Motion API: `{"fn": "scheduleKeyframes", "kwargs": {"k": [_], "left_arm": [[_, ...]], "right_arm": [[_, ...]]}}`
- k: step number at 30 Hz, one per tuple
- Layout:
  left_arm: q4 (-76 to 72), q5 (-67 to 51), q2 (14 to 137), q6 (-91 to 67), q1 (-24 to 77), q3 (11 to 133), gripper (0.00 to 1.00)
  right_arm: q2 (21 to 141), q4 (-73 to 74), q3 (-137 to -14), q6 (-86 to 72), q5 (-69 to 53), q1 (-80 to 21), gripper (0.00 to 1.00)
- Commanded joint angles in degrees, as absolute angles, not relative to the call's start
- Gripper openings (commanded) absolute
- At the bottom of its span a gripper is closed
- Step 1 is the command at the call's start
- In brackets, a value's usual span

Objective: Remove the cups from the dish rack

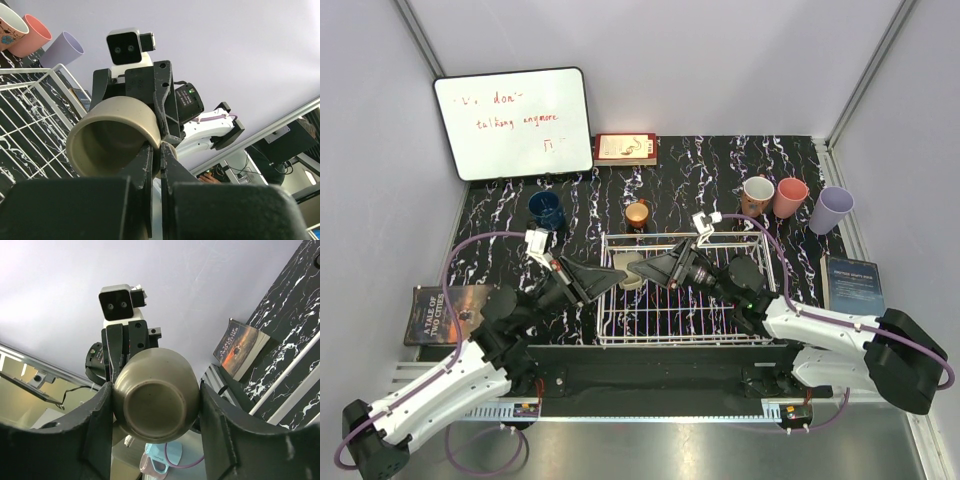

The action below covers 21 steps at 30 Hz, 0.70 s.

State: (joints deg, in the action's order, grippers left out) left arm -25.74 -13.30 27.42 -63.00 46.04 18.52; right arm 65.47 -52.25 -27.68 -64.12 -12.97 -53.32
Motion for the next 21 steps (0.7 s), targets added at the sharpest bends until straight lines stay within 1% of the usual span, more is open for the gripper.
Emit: {"fn": "scheduleKeyframes", "kwargs": {"k": [1,5,9,12,13,16,17,19,20,21], "left_arm": [[-24.8,-13.6,30.3,-60.6,46.1,19.9,0.00],[-24.8,-14.7,32.8,-60.5,46.1,20.5,0.00],[-23.5,-13.6,32.1,-60.0,46.1,20.7,0.00],[-20.8,-12.4,31.3,-58.8,46.1,21.4,0.00],[-20.6,-12.3,31.0,-58.5,46.1,21.5,0.00],[-20.0,-11.6,30.3,-58.4,46.1,21.4,0.00],[-19.8,-11.3,30.1,-58.4,46.1,21.4,0.00],[-18.7,-10.9,29.9,-58.4,46.1,21.7,0.00],[-18.4,-10.7,29.7,-58.3,46.1,21.8,0.00],[-17.9,-10.5,29.7,-58.0,46.1,22.0,0.00]], "right_arm": [[65.4,-58.2,-29.0,-65.6,-16.3,-54.0,0.00],[66.1,-59.1,-29.0,-66.0,-17.4,-54.0,0.00],[65.7,-57.9,-29.3,-65.7,-17.4,-54.0,0.00],[64.3,-53.8,-30.5,-64.1,-17.3,-54.0,0.12],[63.4,-51.6,-30.8,-62.9,-17.4,-54.0,0.27],[61.3,-46.0,-32.5,-60.4,-16.9,-54.0,0.52],[60.6,-44.1,-33.0,-59.7,-16.6,-54.0,0.64],[58.5,-39.1,-34.2,-57.8,-15.0,-54.0,0.71],[57.8,-37.5,-34.5,-57.1,-14.5,-54.0,0.77],[56.6,-34.8,-35.2,-55.9,-13.6,-54.1,0.80]]}}
